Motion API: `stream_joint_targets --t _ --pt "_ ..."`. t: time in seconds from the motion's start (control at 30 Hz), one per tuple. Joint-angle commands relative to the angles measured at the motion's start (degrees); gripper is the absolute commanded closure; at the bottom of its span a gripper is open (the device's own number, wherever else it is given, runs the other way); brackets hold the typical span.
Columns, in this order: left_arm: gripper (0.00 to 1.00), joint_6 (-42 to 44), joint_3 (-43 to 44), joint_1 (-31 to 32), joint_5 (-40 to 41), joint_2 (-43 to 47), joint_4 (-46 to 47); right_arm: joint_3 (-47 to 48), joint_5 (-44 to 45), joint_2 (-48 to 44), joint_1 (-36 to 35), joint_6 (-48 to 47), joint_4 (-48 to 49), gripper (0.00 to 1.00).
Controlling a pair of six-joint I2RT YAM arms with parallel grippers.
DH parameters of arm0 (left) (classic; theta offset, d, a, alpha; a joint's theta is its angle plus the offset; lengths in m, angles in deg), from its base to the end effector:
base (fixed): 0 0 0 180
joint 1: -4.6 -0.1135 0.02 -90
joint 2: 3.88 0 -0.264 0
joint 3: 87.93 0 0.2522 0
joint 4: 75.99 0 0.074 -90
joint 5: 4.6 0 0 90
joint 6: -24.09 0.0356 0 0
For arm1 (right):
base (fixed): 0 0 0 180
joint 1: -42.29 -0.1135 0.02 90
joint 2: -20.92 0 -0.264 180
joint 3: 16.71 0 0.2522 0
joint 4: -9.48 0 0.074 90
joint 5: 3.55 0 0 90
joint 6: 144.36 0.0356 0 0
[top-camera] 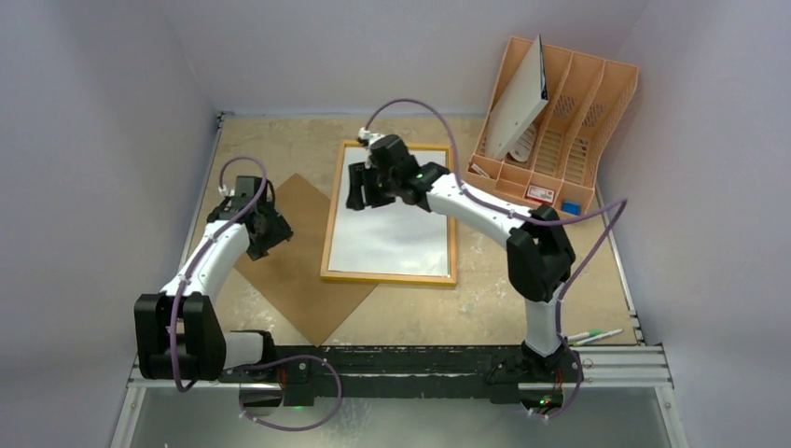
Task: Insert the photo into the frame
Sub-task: Move the photo frame to the center of the board.
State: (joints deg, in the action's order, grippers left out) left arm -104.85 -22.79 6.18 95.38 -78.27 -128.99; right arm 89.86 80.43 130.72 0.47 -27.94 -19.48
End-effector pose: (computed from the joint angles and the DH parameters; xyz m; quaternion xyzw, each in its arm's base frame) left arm 0.2487 -0.0007 0.2307 -0.3295 0.9095 -0.0035 0.2534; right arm 0.3357 0.3054 0.2894 -0.1423 0.8629 0.3088 0.3738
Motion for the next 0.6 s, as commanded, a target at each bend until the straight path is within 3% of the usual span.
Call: stream_joint_targets --t 0.0,0.1,0.2,0.37,0.57 --pt "0.39 -5.9 -5.5 -0.3 -8.0 2.2 1.9 3.8 -5.1 2.7 -4.9 -1.4 0.6 0.42" --pt "0.50 -8.1 -9.3 -0.4 -9.1 1.8 3.7 2.1 -15.1 3.6 -8.4 -10.7 0.4 0.47" --pt "0.62 -10.0 -12.4 -0.5 -7.9 1.7 5.6 -0.7 -16.6 3.6 -13.3 -19.4 -2.2 0.52" --pt "0.73 -12.3 -14.9 -1.0 -5.8 1.0 7.2 -7.2 -18.0 3.1 -16.9 -20.4 -0.1 0.60" --pt "0.75 -14.6 -17.6 -1.4 -4.2 0.5 7.5 -9.6 -12.7 6.5 -21.1 -20.6 1.1 0.69"
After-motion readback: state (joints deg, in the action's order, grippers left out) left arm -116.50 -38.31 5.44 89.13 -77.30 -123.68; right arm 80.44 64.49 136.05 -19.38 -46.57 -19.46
